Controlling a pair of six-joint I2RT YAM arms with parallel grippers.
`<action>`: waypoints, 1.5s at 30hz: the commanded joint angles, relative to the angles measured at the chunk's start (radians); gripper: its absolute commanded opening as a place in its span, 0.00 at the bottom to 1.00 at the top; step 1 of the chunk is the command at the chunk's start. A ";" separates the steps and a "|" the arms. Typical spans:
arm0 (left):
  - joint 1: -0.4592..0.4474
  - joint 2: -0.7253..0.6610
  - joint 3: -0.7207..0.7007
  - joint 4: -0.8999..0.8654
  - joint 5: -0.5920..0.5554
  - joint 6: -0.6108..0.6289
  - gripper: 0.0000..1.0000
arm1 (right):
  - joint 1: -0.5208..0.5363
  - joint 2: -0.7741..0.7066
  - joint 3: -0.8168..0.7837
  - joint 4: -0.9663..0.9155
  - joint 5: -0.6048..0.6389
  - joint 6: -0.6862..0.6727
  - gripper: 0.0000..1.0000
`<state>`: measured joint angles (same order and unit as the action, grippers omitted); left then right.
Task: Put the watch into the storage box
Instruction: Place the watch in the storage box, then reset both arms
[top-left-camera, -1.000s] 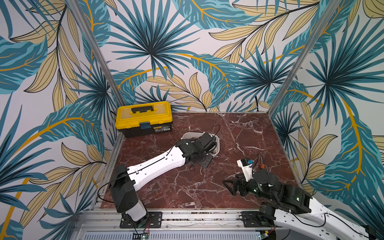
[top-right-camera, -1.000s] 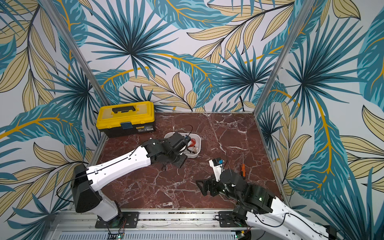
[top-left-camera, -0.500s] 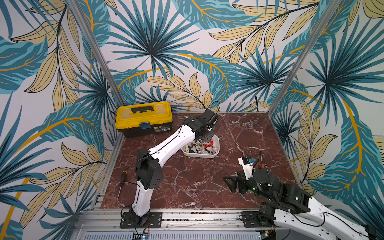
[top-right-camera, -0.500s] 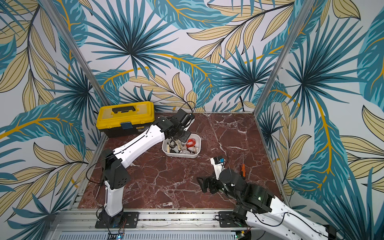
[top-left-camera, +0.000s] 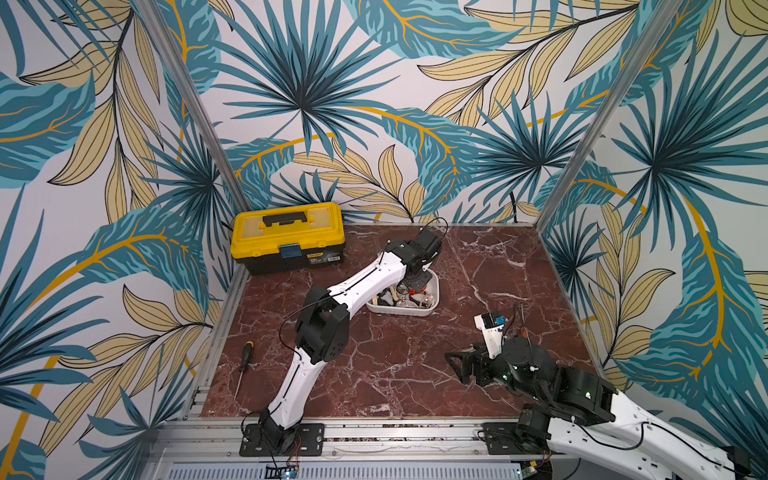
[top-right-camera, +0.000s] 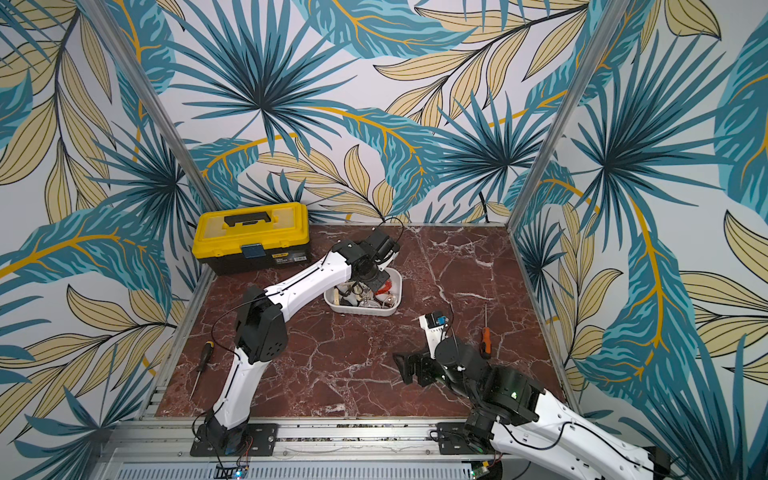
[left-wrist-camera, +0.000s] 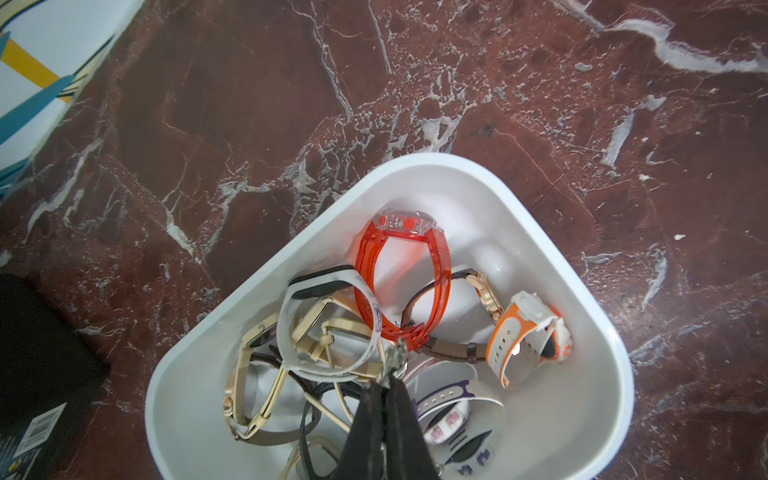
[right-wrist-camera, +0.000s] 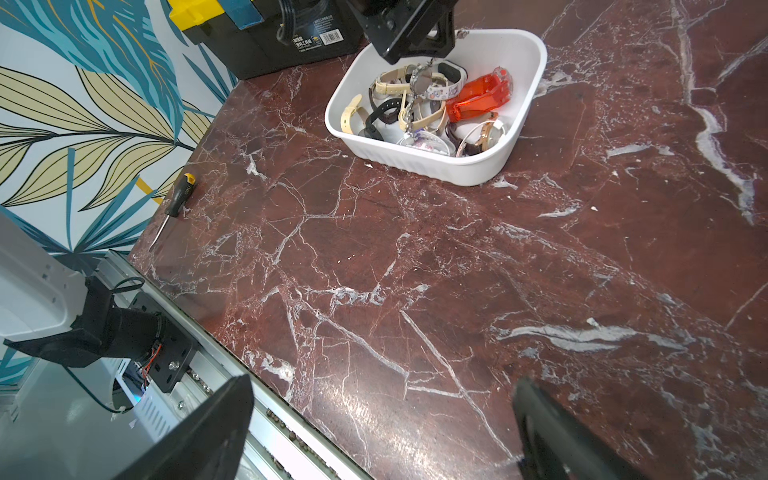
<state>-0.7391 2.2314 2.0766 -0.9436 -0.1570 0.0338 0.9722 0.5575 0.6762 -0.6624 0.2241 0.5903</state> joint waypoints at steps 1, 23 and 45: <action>-0.005 -0.014 -0.070 0.078 0.021 -0.007 0.11 | 0.003 -0.012 -0.015 -0.002 0.019 -0.008 1.00; -0.036 -0.381 -0.271 0.212 0.068 -0.098 0.84 | 0.004 0.058 0.011 0.034 0.103 -0.008 1.00; 0.599 -1.021 -1.211 0.964 -0.077 -0.401 1.00 | -0.698 0.834 0.381 0.316 0.078 -0.139 1.00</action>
<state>-0.1688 1.2087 0.9291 -0.1356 -0.1539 -0.3267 0.3153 1.3647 1.0458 -0.4091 0.2176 0.4728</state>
